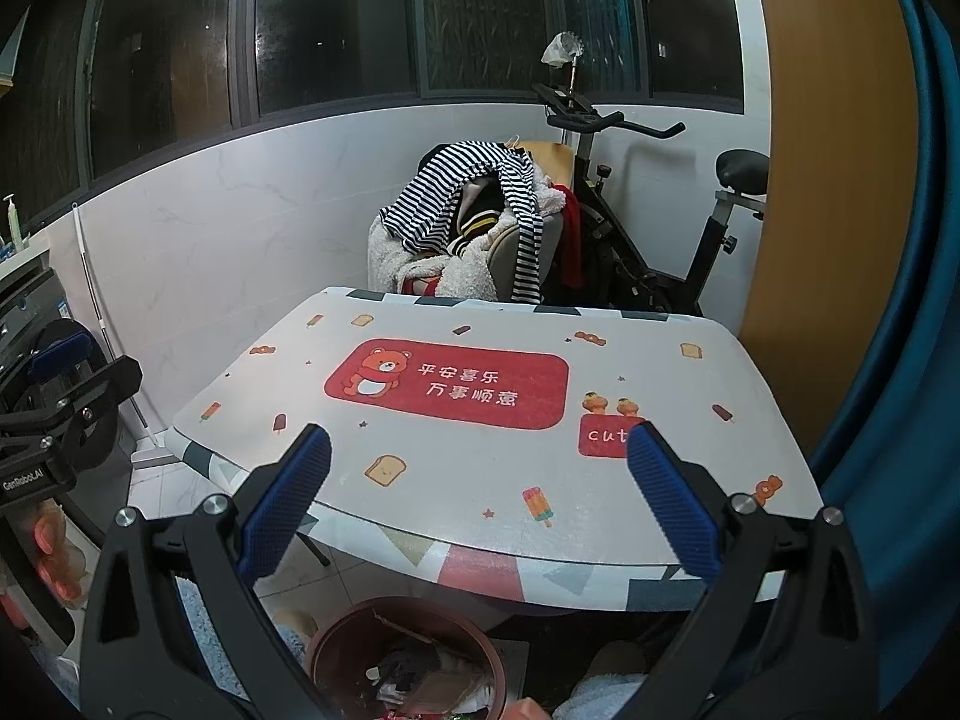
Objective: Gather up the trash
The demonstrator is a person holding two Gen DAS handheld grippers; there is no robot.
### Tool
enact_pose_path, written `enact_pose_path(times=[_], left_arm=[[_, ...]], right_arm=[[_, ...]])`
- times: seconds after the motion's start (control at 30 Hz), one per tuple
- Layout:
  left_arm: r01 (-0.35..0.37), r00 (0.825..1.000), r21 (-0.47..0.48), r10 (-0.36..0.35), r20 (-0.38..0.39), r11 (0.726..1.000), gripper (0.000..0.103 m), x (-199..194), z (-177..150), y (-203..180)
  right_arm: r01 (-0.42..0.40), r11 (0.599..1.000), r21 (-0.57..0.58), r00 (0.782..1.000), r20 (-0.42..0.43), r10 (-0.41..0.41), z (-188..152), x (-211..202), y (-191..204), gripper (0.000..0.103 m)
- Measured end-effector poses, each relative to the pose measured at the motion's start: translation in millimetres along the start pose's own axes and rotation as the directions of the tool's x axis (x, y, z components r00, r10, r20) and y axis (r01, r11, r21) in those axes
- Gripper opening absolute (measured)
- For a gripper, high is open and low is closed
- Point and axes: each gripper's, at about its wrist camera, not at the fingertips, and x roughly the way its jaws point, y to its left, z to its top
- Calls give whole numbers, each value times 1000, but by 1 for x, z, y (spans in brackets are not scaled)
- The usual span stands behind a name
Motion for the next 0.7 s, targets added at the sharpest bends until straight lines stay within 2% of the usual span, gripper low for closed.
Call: enact_pose_path(times=[0.7], left_arm=[[-5,1000,-19,5,-5,1000,97,0,-1,1]], right_arm=[[-1,1000,-4,1000,-6,1,0,4,5,97]])
